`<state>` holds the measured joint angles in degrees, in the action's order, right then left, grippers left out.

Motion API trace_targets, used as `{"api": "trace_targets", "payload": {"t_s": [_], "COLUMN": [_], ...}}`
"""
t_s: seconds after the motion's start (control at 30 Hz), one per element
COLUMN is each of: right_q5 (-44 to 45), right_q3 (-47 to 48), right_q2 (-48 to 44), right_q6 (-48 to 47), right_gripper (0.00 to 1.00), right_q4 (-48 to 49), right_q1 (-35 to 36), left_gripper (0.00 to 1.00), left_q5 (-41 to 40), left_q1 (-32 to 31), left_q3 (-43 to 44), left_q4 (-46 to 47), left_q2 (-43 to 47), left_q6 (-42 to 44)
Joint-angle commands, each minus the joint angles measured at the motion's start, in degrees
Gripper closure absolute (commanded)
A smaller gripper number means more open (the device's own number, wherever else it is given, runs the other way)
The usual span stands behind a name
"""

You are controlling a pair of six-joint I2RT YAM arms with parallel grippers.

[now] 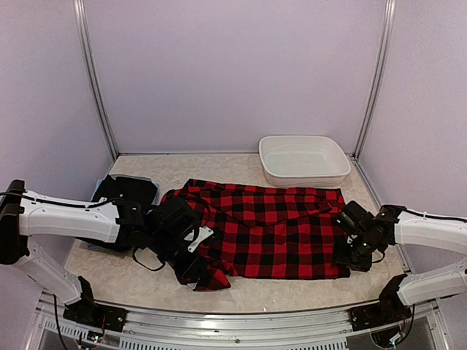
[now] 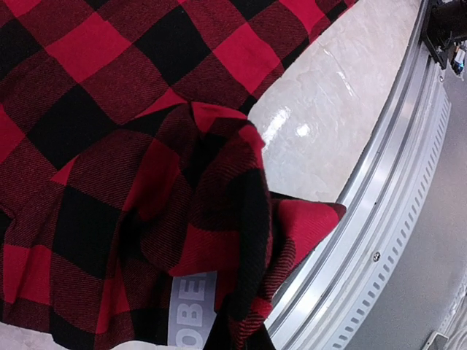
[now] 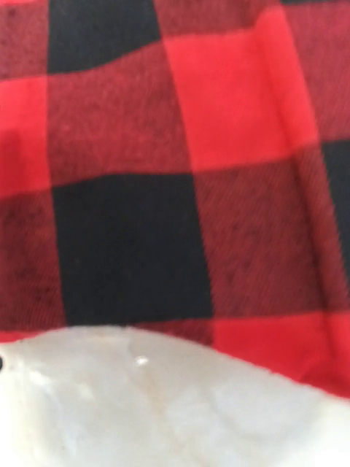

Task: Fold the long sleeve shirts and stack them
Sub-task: Pick up the 1/3-folded shirt from the center of the board.

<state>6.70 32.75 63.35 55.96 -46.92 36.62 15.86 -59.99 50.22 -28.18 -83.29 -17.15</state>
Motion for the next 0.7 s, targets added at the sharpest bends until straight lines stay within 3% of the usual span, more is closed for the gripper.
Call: {"api": "trace_targets", "payload": {"t_s": [0.0, 0.23, 0.67], "right_q5": [1.3, -0.3, -5.5], "right_q3": [1.8, 2.0, -7.2], "right_q2": [1.4, 4.4, 1.6], "right_q6": [4.8, 7.9, 9.8], "right_gripper": [0.34, 0.36, 0.47], "right_q4": [-3.0, -3.9, 5.5], "right_q1": [0.6, 0.7, 0.7], "left_gripper": [1.0, 1.0, 1.0], "left_q5": [3.0, 6.8, 8.9], "left_q1": [3.1, 5.1, 7.6], "left_q3": [1.6, 3.2, 4.4], "left_q4": [-2.8, -2.7, -3.0], "left_q2": [-0.2, -2.4, -3.3], "left_q6": [0.7, 4.8, 7.5]}}
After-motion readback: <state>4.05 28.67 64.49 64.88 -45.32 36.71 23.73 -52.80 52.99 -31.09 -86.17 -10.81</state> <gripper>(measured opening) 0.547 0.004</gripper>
